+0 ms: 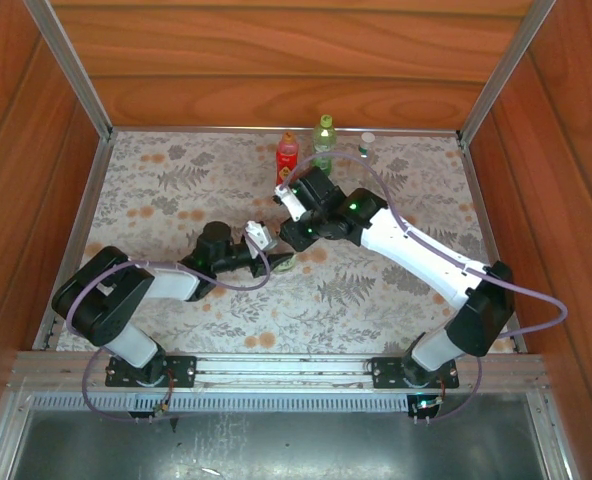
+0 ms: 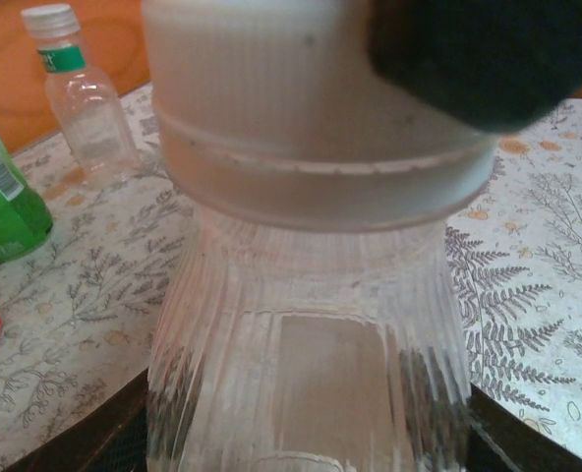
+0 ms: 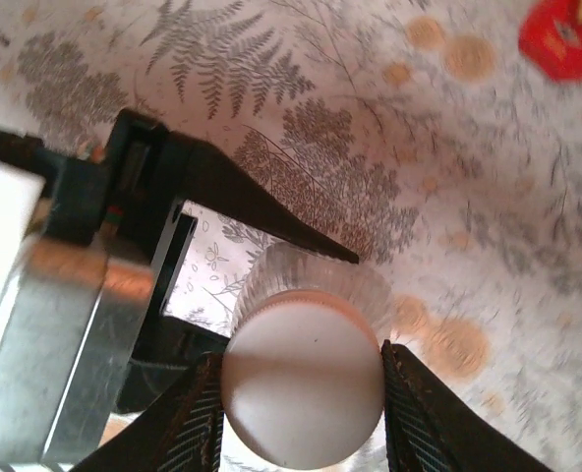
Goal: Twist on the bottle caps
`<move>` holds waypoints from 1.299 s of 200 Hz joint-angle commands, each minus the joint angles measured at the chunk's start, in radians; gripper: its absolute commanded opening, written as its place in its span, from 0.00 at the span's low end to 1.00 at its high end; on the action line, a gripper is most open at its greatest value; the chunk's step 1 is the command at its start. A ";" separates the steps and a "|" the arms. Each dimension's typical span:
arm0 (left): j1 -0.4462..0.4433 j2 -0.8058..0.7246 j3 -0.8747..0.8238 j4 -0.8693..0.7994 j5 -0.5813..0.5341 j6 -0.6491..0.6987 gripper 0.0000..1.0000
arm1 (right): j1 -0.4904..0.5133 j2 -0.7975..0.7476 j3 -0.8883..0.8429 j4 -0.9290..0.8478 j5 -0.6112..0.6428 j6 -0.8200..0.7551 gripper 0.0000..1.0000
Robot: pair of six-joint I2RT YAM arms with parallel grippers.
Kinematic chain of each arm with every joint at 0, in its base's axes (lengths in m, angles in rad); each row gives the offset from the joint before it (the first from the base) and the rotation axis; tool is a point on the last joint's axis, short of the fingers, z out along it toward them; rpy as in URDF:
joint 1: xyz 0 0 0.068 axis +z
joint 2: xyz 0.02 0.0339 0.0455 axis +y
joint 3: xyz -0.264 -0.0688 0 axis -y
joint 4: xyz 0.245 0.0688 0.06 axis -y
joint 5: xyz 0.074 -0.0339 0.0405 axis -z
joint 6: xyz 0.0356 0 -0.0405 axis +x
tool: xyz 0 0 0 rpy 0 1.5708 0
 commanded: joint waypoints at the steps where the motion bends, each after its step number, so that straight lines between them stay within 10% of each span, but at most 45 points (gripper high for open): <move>1: -0.006 -0.021 0.014 0.034 -0.044 0.016 0.55 | 0.018 0.032 0.022 -0.126 0.016 0.256 0.12; 71: -0.008 -0.096 -0.064 -0.049 -0.028 0.158 0.55 | 0.017 -0.158 -0.061 -0.069 -0.074 -0.459 0.80; 152: -0.040 -0.195 -0.095 -0.236 -0.063 0.348 0.56 | 0.024 -0.144 -0.035 -0.152 -0.180 -1.253 0.78; 260: -0.049 -0.217 -0.100 -0.254 -0.061 0.354 0.56 | 0.039 -0.006 0.049 -0.170 -0.219 -1.325 0.60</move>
